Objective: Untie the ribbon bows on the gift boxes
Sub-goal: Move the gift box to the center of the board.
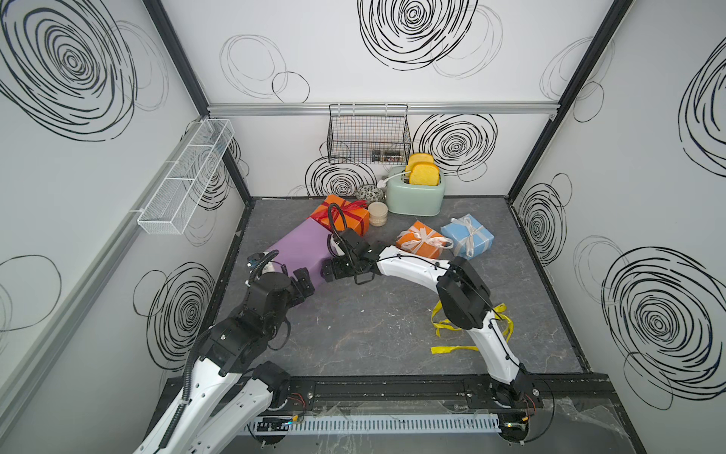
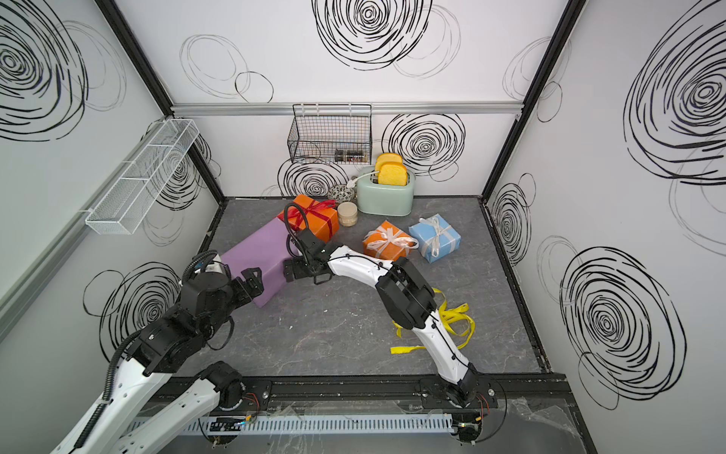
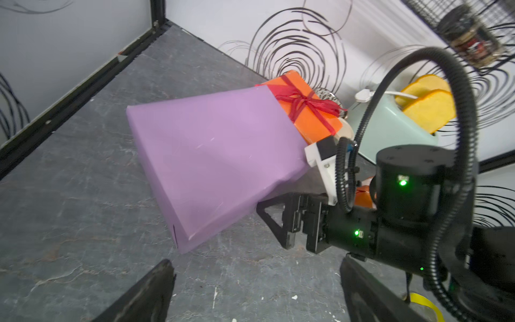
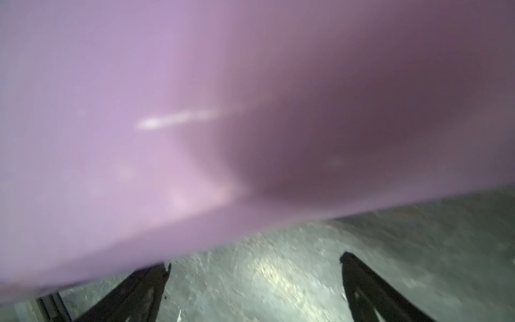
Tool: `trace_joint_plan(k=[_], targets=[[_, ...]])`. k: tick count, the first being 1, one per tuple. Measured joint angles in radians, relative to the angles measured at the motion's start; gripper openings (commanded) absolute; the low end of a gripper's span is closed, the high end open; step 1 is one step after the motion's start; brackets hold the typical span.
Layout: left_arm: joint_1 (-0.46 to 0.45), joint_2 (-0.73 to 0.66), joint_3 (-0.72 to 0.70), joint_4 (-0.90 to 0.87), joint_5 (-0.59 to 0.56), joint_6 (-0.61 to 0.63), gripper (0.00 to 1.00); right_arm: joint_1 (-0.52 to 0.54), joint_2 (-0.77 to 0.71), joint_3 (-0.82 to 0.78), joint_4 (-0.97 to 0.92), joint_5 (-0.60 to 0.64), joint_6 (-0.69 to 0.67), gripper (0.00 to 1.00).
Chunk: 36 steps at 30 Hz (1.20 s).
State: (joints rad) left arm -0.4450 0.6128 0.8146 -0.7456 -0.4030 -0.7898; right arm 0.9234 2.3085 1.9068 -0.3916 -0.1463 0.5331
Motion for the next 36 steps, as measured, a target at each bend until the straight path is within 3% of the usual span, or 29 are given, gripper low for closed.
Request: trace_joint_plan(k=[5, 13, 24, 27, 30, 33, 36], targets=[[0.084, -0.019, -0.032, -0.015, 0.001, -0.012, 0.96, 0.000, 0.148, 0.227, -0.008, -0.061, -0.042, 1.00], [0.219, 0.014, -0.038, 0.013, 0.046, -0.006, 0.96, -0.003, 0.305, 0.462, 0.039, -0.153, -0.112, 1.00], [0.249, 0.042, -0.085, 0.125, 0.145, -0.004, 0.99, -0.059, 0.324, 0.549, 0.246, -0.252, -0.148, 0.93], [0.260, 0.072, -0.106, 0.176, 0.198, 0.003, 0.88, -0.085, 0.314, 0.600, 0.248, -0.259, -0.158, 0.87], [0.278, 0.121, -0.128, 0.239, 0.280, 0.008, 0.75, -0.117, 0.202, 0.487, 0.245, -0.265, -0.160, 0.80], [0.286, 0.203, -0.133, 0.322, 0.361, -0.004, 0.58, -0.158, -0.044, 0.176, 0.286, -0.259, -0.155, 0.75], [0.286, 0.321, -0.131, 0.417, 0.412, -0.034, 0.51, -0.199, -0.351, -0.185, 0.375, -0.223, -0.145, 0.73]])
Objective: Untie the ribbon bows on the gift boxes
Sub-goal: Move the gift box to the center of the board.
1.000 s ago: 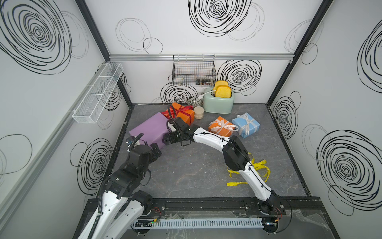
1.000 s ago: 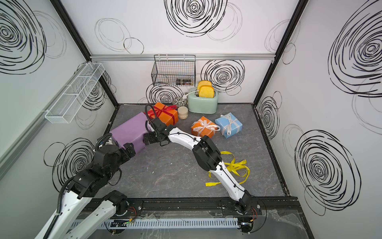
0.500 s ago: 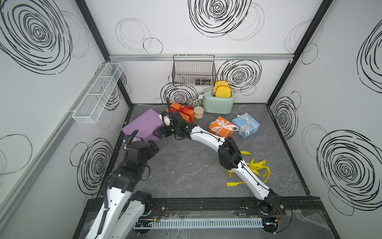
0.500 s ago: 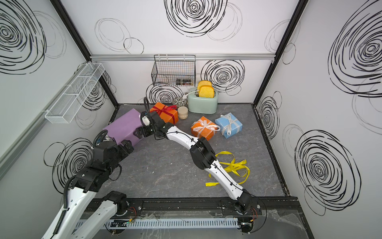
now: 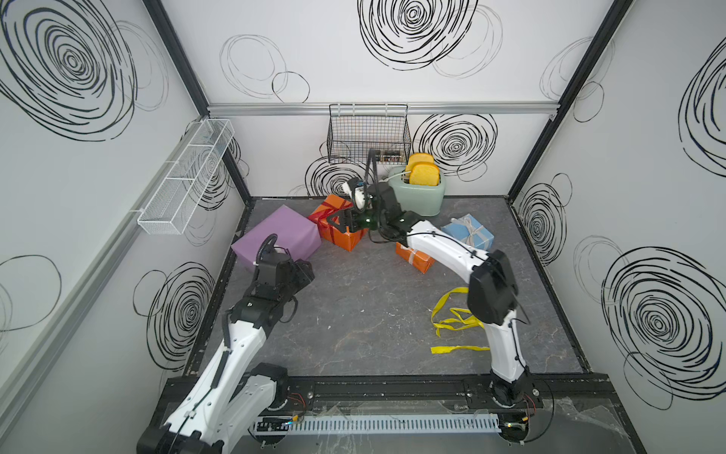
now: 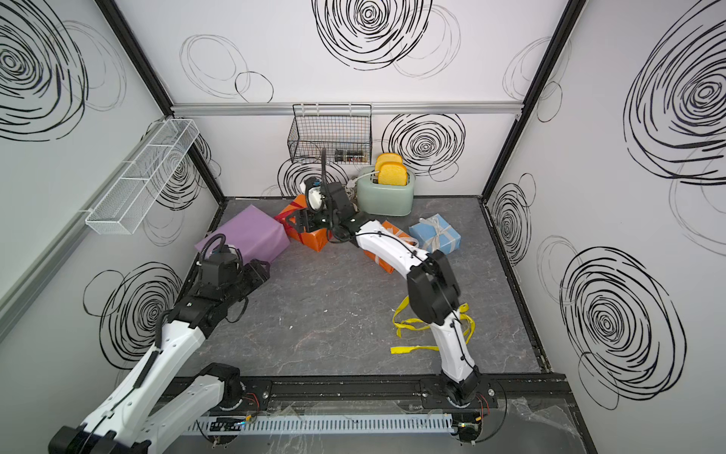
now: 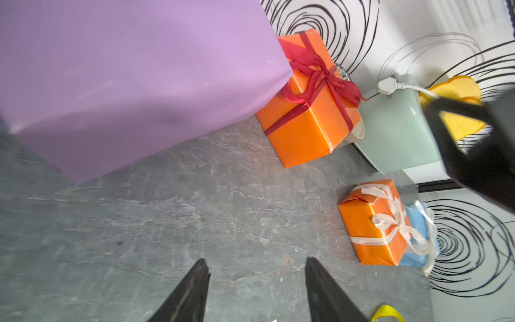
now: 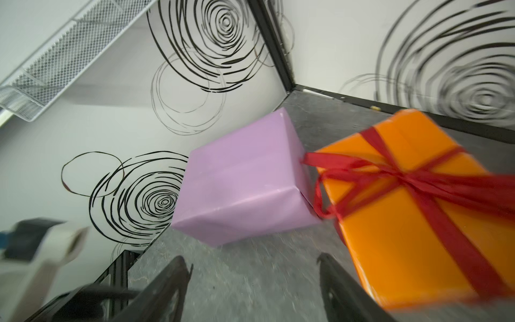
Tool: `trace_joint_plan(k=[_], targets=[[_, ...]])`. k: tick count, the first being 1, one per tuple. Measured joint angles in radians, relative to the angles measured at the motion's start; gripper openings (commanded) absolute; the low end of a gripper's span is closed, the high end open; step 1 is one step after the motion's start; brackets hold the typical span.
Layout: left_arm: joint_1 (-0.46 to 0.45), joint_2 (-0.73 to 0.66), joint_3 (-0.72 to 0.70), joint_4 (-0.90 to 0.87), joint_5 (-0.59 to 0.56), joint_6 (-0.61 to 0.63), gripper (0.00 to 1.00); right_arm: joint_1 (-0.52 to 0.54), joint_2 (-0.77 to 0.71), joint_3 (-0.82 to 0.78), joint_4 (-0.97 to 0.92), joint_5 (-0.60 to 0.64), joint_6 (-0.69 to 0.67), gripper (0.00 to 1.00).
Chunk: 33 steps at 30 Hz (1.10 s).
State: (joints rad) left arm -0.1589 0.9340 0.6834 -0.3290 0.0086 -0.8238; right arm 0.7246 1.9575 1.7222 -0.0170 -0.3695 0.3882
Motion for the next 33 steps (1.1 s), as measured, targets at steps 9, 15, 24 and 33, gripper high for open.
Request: trace_joint_plan(k=[9, 15, 24, 33], targets=[[-0.091, 0.405, 0.166, 0.138, -0.021, -0.092, 0.35, 0.004, -0.689, -0.867, 0.278, 0.229, 0.007, 0.62], [-0.111, 0.566, 0.330, 0.149, -0.142, -0.085, 0.31, 0.003, -0.900, -1.235, 0.333, 0.375, 0.012, 0.59], [-0.040, 0.723, 0.431, 0.155, -0.221, -0.037, 0.29, 0.001, -1.016, -1.331, 0.438, 0.486, 0.049, 0.59], [-0.014, 0.882, 0.628, 0.140, -0.311, 0.025, 0.30, 0.001, -1.022, -1.331, 0.447, 0.533, 0.067, 0.59]])
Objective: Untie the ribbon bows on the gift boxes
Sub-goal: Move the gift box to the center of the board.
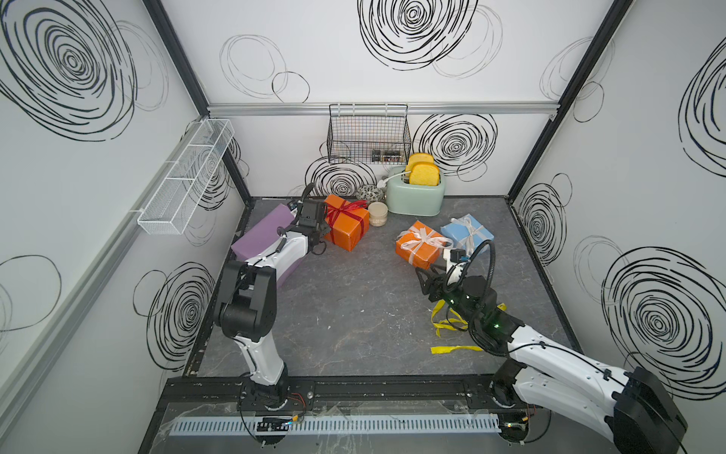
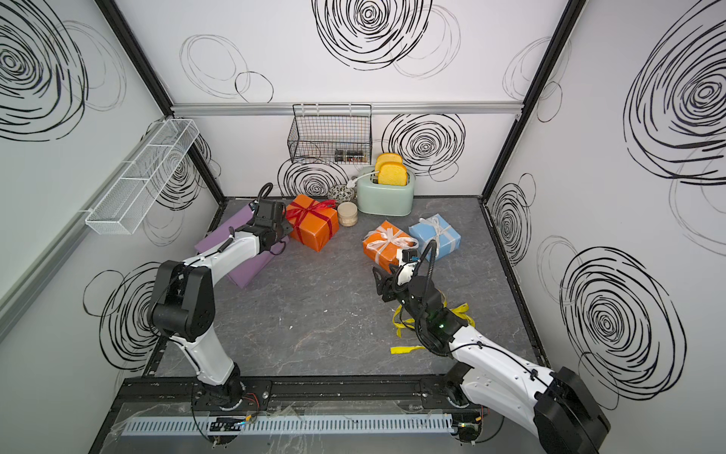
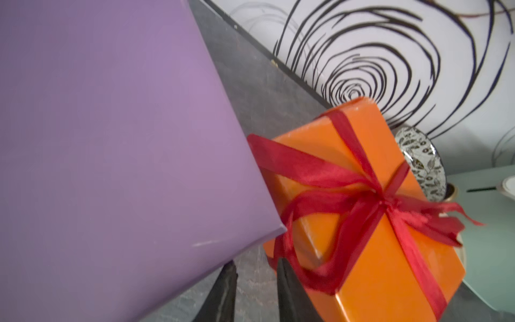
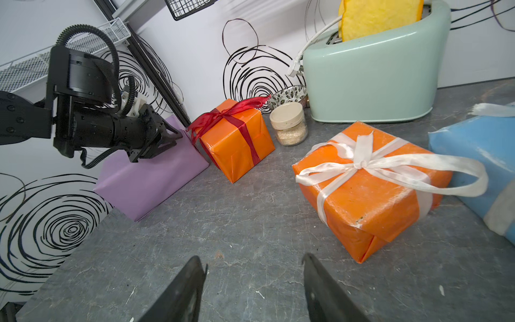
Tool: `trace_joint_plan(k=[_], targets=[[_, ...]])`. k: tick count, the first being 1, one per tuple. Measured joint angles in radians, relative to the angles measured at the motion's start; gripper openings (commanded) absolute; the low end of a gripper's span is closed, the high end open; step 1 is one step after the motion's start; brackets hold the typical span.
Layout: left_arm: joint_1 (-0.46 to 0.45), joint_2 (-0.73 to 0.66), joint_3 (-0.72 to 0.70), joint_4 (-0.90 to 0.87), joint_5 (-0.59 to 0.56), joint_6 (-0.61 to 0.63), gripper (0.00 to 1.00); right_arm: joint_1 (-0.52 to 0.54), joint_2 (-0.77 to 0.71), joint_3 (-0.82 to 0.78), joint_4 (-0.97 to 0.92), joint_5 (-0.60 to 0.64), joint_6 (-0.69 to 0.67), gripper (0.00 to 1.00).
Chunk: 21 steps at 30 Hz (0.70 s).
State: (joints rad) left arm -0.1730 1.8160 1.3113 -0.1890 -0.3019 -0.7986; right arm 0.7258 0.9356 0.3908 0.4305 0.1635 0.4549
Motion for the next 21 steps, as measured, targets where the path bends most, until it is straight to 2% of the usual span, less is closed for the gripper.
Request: trace_joint_plan(k=[5, 10, 14, 21], targets=[[0.068, 0.033, 0.062, -0.008, -0.033, 0.021, 0.31, 0.000, 0.016, 0.000, 0.010, 0.011, 0.002, 0.59], [0.111, 0.094, 0.168, -0.024, -0.031, 0.063, 0.37, 0.000, 0.041, 0.000, 0.013, 0.014, 0.001, 0.59], [0.105, 0.138, 0.285, -0.041, -0.001, 0.102, 0.53, 0.000, 0.060, 0.000, 0.013, 0.024, 0.001, 0.60], [0.008, 0.138, 0.338, -0.035, 0.035, 0.134, 0.84, 0.000, 0.080, 0.000, 0.013, 0.032, 0.000, 0.60]])
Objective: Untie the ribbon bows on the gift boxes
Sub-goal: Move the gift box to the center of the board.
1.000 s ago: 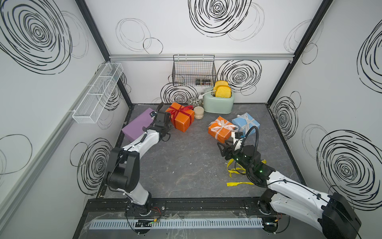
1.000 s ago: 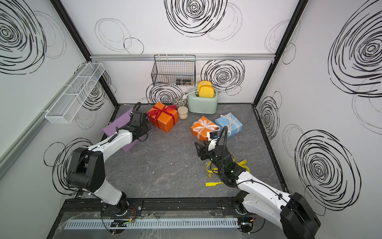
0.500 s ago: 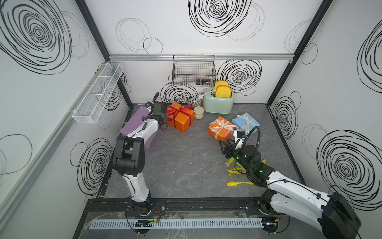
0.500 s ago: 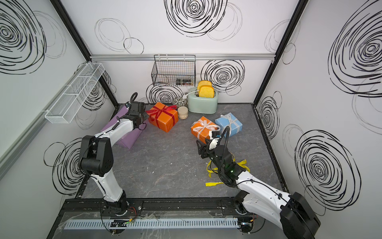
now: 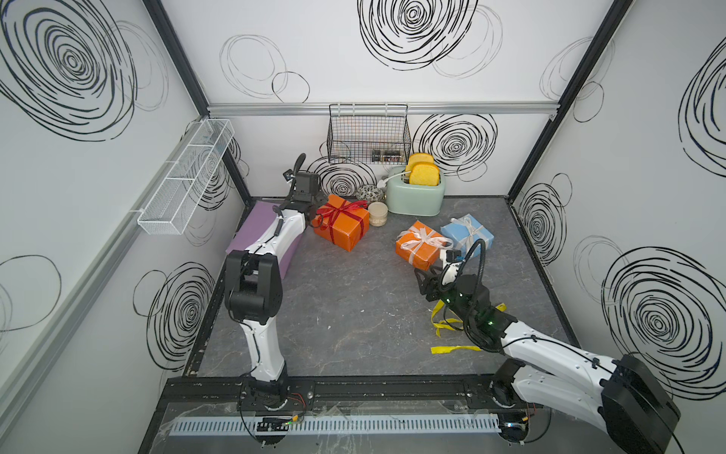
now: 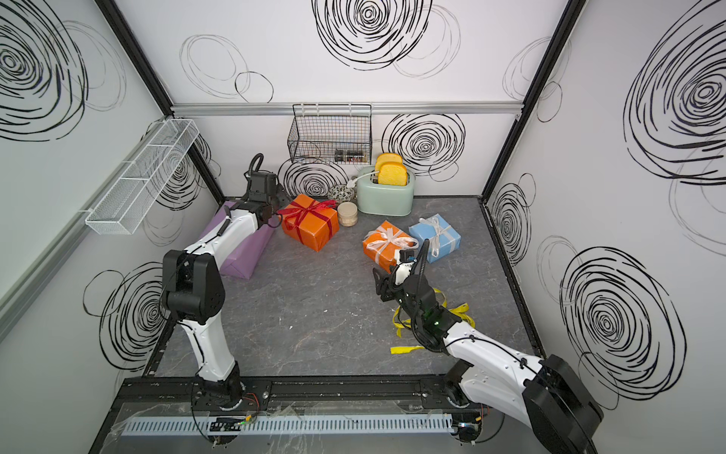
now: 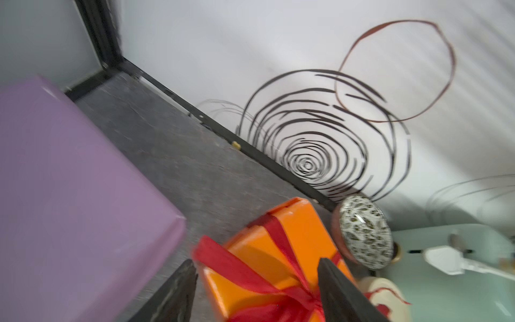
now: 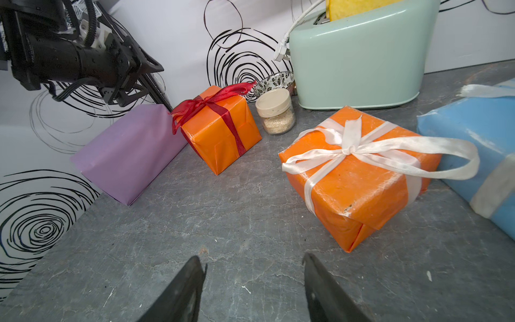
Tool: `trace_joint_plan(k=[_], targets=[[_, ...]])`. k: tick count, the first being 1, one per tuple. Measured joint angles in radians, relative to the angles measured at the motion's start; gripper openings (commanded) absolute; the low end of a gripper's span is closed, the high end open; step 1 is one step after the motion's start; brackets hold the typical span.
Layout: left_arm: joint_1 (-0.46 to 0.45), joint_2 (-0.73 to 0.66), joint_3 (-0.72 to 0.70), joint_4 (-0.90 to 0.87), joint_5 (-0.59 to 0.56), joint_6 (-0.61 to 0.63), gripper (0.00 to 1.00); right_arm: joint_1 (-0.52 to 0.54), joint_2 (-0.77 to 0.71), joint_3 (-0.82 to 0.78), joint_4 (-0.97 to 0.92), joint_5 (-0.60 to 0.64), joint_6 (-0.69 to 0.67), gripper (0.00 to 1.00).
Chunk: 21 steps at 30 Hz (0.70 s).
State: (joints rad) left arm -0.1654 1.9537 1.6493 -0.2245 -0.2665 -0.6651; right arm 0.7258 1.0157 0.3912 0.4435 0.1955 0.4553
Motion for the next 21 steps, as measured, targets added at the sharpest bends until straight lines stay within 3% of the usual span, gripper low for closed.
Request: trace_joint_plan(k=[7, 21], targets=[[-0.090, 0.016, 0.070, -0.051, 0.051, -0.017, 0.93, 0.000, 0.001, 0.000, 0.000, 0.003, 0.000, 0.60], [-0.021, 0.227, 0.295, -0.279, 0.089, -0.095, 0.90, 0.000, 0.026, 0.005, 0.000, 0.003, -0.005, 0.60]])
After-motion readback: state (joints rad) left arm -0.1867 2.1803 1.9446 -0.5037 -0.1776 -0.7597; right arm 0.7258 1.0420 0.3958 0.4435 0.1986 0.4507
